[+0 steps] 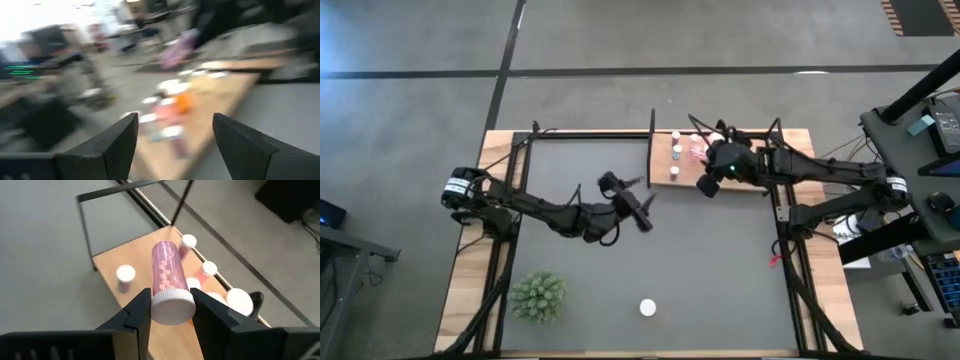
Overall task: Pick and place medicine bottles onto shelf by color
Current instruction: Put the pink pill bottle on the shelf aligned with the other pink pill bottles
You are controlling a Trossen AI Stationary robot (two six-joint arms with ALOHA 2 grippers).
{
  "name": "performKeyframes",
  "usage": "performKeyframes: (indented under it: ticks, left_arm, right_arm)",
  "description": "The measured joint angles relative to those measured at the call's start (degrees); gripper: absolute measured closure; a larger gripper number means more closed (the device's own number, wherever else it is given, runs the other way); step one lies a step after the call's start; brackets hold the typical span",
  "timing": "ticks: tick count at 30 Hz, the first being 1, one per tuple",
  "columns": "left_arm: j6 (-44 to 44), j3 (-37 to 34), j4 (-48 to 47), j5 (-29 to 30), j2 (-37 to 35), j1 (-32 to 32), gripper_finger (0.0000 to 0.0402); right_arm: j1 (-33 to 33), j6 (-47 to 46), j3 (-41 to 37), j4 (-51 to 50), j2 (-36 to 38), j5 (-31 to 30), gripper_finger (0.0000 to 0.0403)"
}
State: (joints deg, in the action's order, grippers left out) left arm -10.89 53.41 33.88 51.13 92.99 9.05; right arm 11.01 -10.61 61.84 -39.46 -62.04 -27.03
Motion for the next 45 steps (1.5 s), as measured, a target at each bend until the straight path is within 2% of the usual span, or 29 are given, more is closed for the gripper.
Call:
performKeyframes:
  ticks: [6,8,10,14,18,20,26,31,38,45]
  left_arm:
    - [-10.83,0.0,0.06,23.69,-0.02,-0.83,0.0162]
    - [-13.32,-0.02,0.09,29.37,-0.02,-0.84,0.0162]
    - [-14.72,-0.02,0.06,32.18,-0.02,-0.79,0.0162]
    - [-15.93,-0.05,-0.98,32.35,-0.02,-0.79,0.0162]
    - [-22.26,-0.07,-1.56,32.31,-0.02,-0.79,0.0162]
    - [-22.72,-0.07,-1.58,32.31,-0.02,-0.79,0.0162]
    - [-22.62,-0.07,-1.54,32.31,-0.02,-0.82,0.0162]
    - [-22.58,-0.07,-1.54,32.31,-0.02,-0.82,0.0162]
    - [-22.31,-0.07,-1.39,32.31,-0.02,-0.82,0.0162]
    - [-15.35,-0.06,-1.43,32.2,-0.02,-0.82,0.0162]
  right_arm:
    - [1.79,-0.37,0.0,0.96,0.0,0.0,0.0289]
    - [1.81,-0.07,0.0,0.92,0.0,0.0,0.029]
    - [1.79,0.09,0.0,0.92,0.0,0.03,0.029]
    - [1.79,0.74,0.0,0.87,0.0,0.07,0.0288]
    - [1.79,0.73,0.0,0.75,0.0,0.19,0.029]
    - [1.79,-0.17,0.0,0.75,0.0,0.71,0.029]
    - [1.79,-3.14,0.0,0.77,-0.02,9.55,0.029]
    - [1.79,-5.92,0.02,0.4,-0.02,10.76,0.029]
    - [2.63,-9.33,3.69,-6.97,-3.39,11.18,0.0291]
    - [3.03,-9.4,11.73,-23.91,-13.94,13.8,0.0291]
